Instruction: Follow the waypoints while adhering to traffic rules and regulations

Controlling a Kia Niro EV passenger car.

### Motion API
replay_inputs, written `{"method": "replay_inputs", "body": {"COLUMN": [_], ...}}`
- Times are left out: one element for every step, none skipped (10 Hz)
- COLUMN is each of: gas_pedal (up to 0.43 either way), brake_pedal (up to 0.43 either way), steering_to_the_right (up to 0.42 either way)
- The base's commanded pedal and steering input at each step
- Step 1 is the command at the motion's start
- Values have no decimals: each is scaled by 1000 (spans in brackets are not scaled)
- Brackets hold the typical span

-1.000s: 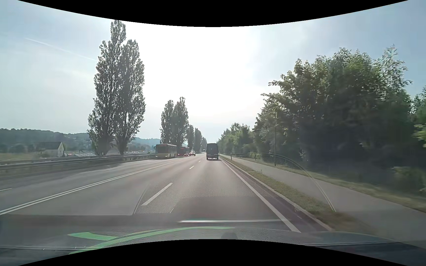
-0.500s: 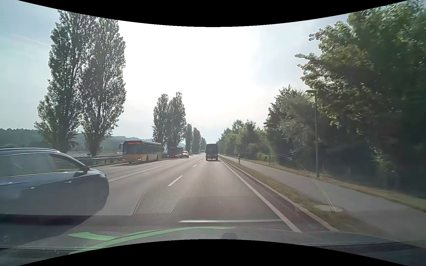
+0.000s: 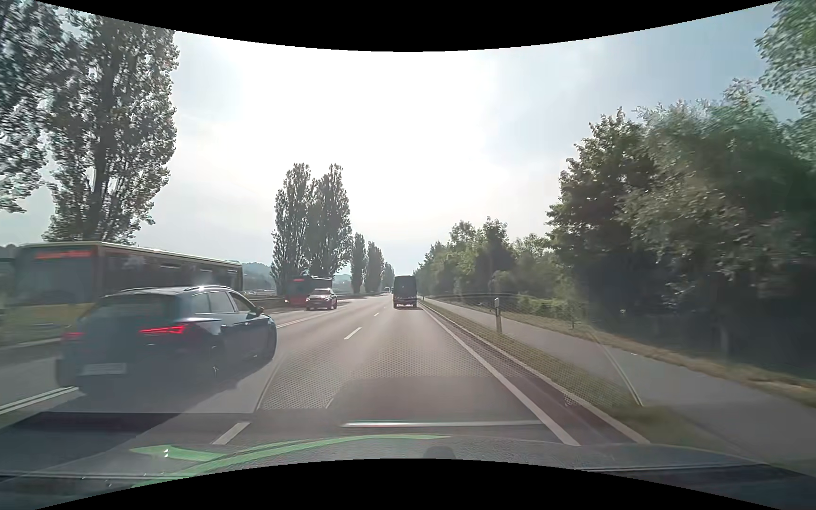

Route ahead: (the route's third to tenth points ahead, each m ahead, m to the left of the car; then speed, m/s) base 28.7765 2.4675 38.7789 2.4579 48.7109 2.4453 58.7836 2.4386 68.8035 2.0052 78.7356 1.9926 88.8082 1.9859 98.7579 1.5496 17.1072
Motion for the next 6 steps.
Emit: {"method": "replay_inputs", "body": {"gas_pedal": [118, 118, 118, 118, 118, 118], "brake_pedal": [0, 0, 0, 0, 0, 0], "steering_to_the_right": [1, 1, 1, 1, 1, 1]}}
